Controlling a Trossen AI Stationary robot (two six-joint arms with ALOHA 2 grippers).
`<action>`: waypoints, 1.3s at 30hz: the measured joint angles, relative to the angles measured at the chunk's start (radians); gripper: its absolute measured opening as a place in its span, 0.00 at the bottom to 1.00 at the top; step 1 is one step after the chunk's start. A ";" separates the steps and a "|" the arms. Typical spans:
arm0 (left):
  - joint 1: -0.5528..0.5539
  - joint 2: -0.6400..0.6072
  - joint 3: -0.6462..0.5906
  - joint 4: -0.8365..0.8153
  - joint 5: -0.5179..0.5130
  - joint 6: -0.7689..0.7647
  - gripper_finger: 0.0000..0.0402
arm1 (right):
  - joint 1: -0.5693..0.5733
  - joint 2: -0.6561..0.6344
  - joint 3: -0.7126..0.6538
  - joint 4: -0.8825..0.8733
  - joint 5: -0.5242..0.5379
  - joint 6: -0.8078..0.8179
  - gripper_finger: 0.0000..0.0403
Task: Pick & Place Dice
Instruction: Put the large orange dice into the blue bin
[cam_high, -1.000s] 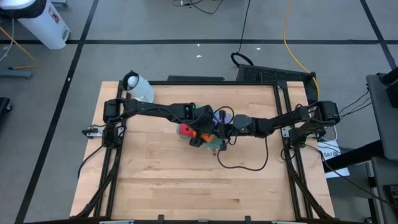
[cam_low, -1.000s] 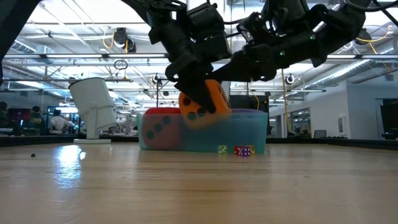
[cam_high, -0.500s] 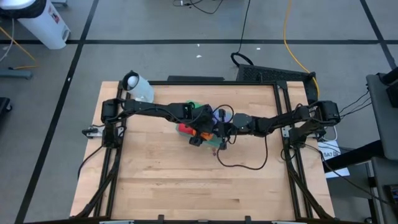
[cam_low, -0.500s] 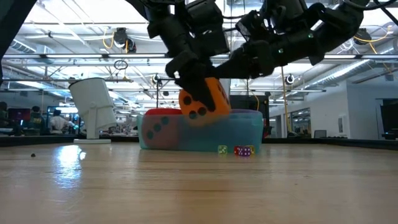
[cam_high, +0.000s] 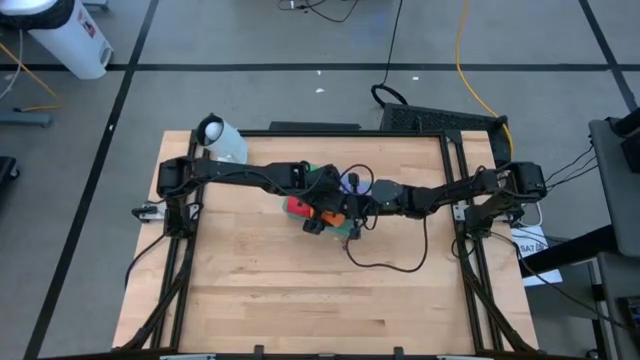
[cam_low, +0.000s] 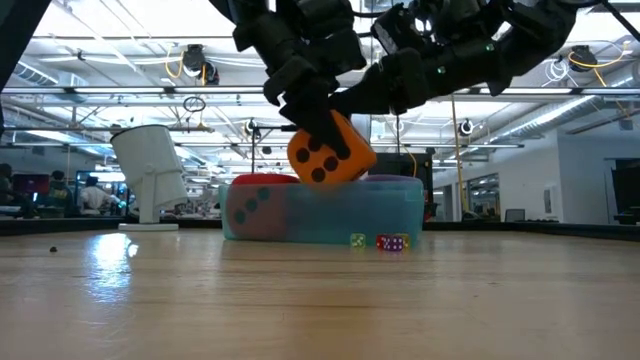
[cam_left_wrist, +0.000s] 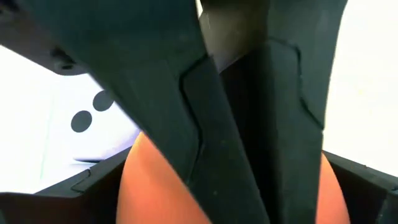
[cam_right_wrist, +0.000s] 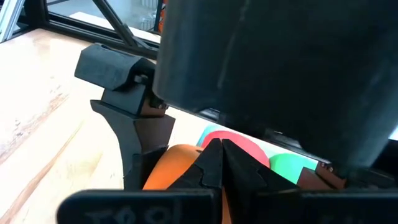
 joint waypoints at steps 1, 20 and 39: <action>0.000 -0.001 0.000 0.000 0.000 -0.003 0.99 | 0.000 0.000 0.000 -0.001 0.000 0.000 0.00; 0.013 -0.011 0.047 -0.022 -0.002 -0.011 0.99 | -0.013 0.010 0.000 -0.002 -0.010 0.029 0.00; 0.040 -0.045 0.052 -0.059 0.024 -0.023 0.99 | -0.023 0.007 0.002 -0.038 -0.025 0.045 0.00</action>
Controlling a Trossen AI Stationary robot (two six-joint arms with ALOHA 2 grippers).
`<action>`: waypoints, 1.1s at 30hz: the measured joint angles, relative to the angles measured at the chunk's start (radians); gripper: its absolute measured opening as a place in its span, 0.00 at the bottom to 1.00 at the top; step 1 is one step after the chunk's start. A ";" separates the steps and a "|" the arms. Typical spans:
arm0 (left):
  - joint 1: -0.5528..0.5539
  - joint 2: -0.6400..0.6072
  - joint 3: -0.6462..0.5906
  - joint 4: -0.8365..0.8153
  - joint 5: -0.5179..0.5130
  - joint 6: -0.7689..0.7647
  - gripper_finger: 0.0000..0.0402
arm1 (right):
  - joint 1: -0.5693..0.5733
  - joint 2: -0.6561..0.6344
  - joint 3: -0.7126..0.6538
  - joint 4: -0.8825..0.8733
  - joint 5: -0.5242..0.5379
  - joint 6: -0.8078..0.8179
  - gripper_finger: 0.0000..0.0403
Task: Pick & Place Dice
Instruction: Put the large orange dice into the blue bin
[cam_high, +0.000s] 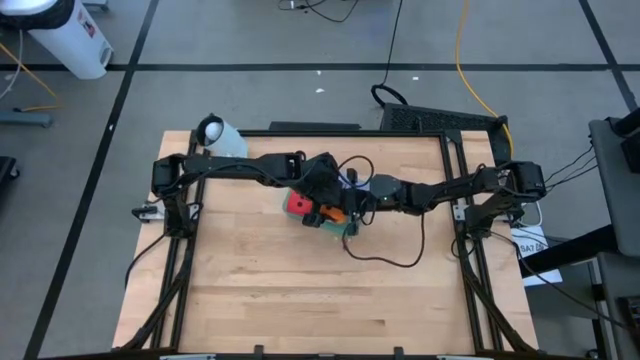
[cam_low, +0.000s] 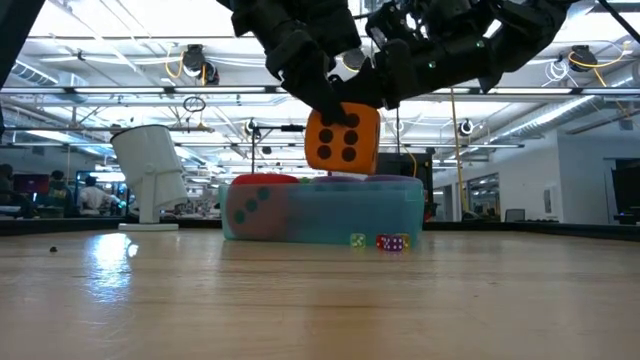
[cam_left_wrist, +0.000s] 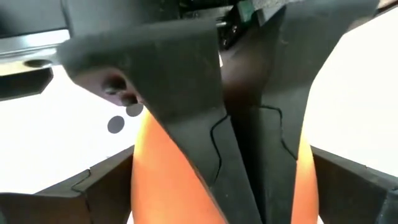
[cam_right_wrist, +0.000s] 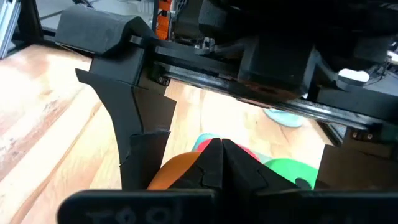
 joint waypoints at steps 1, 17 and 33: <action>0.001 -0.005 0.000 -0.002 -0.001 0.000 0.99 | 0.000 -0.001 0.000 0.002 0.000 0.000 0.00; -0.006 0.011 -0.037 -0.009 -0.014 -0.015 0.99 | 0.005 -0.009 -0.004 0.112 -0.007 0.001 0.00; -0.007 0.047 -0.046 0.009 0.030 -0.007 0.99 | 0.020 -0.080 -0.005 0.073 -0.004 0.009 0.00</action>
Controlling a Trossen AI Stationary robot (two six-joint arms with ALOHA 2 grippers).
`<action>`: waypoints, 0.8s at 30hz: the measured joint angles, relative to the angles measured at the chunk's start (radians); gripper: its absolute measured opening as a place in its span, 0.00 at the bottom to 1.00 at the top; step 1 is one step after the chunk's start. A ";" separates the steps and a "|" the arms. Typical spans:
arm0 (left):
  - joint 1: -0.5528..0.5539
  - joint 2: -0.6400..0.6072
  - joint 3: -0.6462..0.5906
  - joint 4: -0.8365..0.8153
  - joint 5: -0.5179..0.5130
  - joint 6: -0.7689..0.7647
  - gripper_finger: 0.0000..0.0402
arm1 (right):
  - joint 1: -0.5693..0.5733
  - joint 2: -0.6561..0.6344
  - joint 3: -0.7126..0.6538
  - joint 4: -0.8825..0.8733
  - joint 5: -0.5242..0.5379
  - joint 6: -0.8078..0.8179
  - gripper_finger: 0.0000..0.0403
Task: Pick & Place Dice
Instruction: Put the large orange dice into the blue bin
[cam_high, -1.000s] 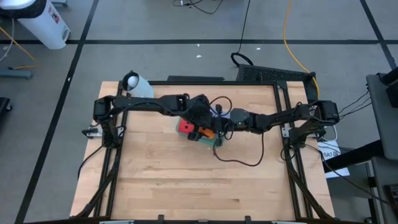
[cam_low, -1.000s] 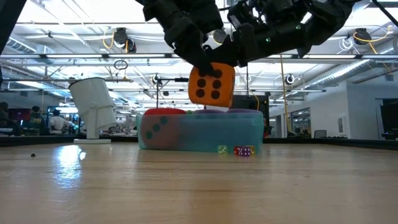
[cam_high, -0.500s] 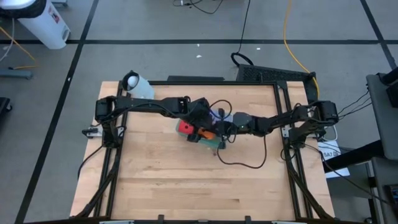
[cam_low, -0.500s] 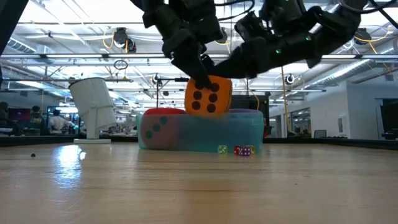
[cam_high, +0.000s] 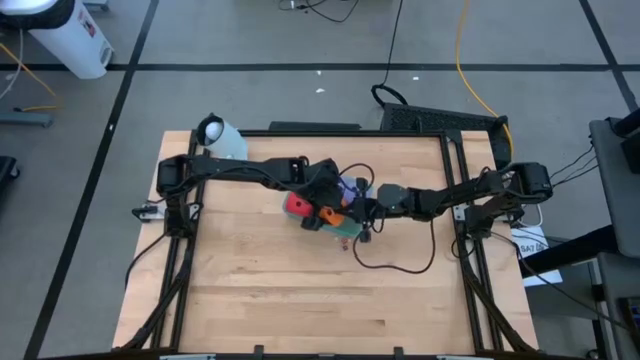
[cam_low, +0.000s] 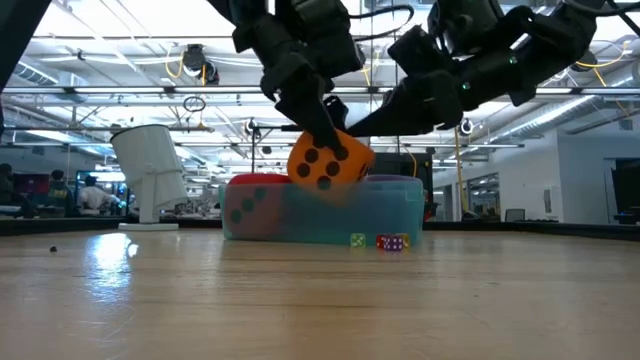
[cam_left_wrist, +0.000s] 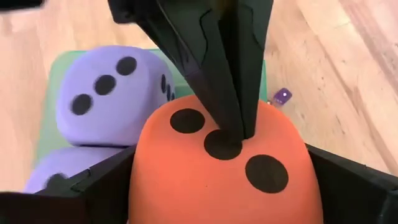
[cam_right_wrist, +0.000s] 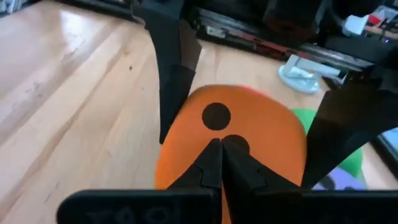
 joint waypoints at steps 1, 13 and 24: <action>0.000 0.003 0.000 0.009 0.010 -0.002 0.99 | 0.003 0.000 0.000 -0.009 0.000 0.005 0.00; 0.008 0.005 -0.006 0.058 0.197 -0.109 1.00 | 0.006 0.002 0.002 -0.035 -0.062 0.018 0.00; 0.013 0.000 0.004 0.173 0.260 -0.159 1.00 | 0.005 0.018 0.001 -0.063 -0.043 0.014 0.00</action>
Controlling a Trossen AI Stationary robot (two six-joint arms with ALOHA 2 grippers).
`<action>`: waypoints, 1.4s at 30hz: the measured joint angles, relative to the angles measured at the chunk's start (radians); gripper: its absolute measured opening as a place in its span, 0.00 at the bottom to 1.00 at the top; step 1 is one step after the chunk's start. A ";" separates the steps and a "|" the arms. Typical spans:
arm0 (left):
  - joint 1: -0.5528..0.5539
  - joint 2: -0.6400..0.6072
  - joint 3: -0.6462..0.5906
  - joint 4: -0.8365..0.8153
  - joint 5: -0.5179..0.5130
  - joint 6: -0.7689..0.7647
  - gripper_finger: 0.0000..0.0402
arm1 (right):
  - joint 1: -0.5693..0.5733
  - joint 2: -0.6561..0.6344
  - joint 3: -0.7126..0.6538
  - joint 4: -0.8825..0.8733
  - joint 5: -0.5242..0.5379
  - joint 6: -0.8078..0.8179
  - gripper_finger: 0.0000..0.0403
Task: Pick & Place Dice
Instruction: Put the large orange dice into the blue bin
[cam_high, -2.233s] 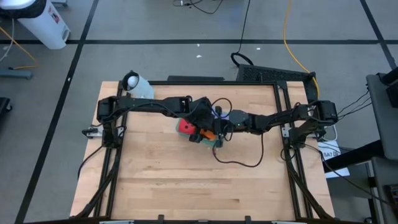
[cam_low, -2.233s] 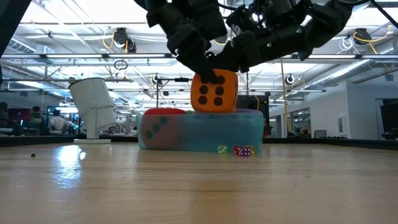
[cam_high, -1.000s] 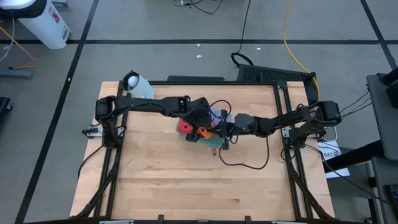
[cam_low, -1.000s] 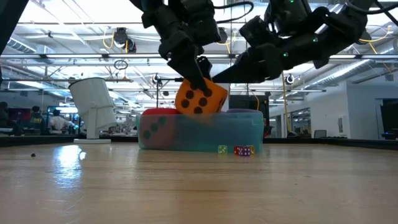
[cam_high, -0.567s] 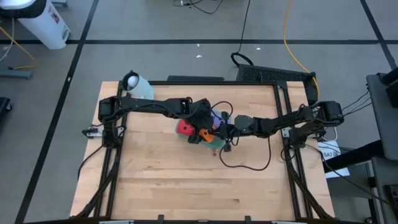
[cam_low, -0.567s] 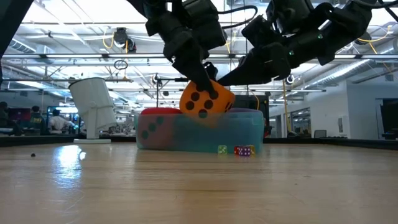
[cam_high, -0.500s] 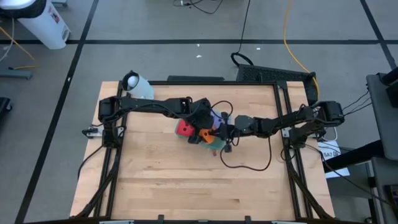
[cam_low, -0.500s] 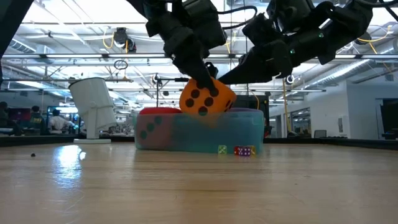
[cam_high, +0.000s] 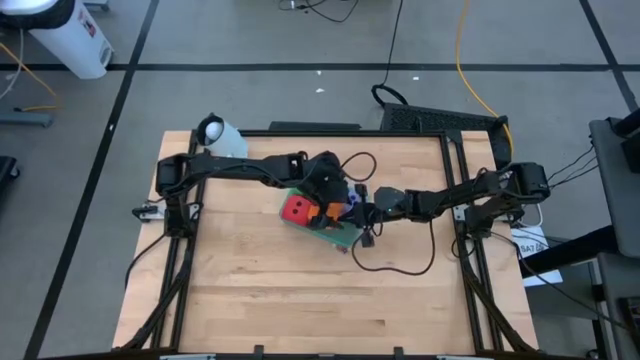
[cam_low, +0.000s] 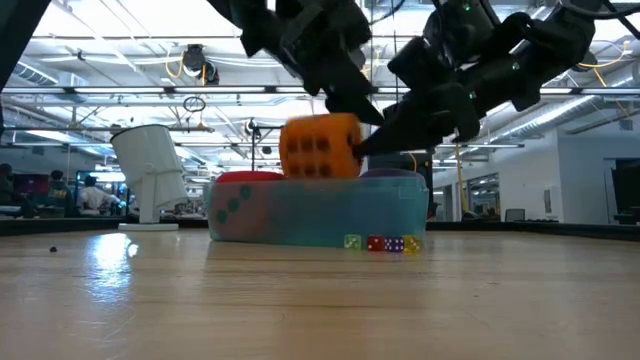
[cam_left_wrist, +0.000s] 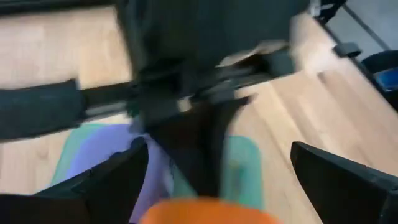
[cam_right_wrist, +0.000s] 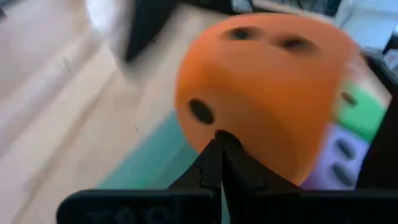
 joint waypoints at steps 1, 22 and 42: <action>-0.001 -0.004 0.001 -0.002 0.003 -0.001 0.99 | 0.000 0.000 -0.001 0.001 0.014 -0.001 0.00; -0.002 -0.169 -0.005 -0.229 -0.105 0.107 0.96 | 0.012 -0.011 0.001 0.025 0.022 -0.008 0.00; -0.017 -0.266 -0.055 -0.306 -0.113 0.083 0.08 | 0.127 -0.414 0.001 -0.382 0.319 0.232 0.00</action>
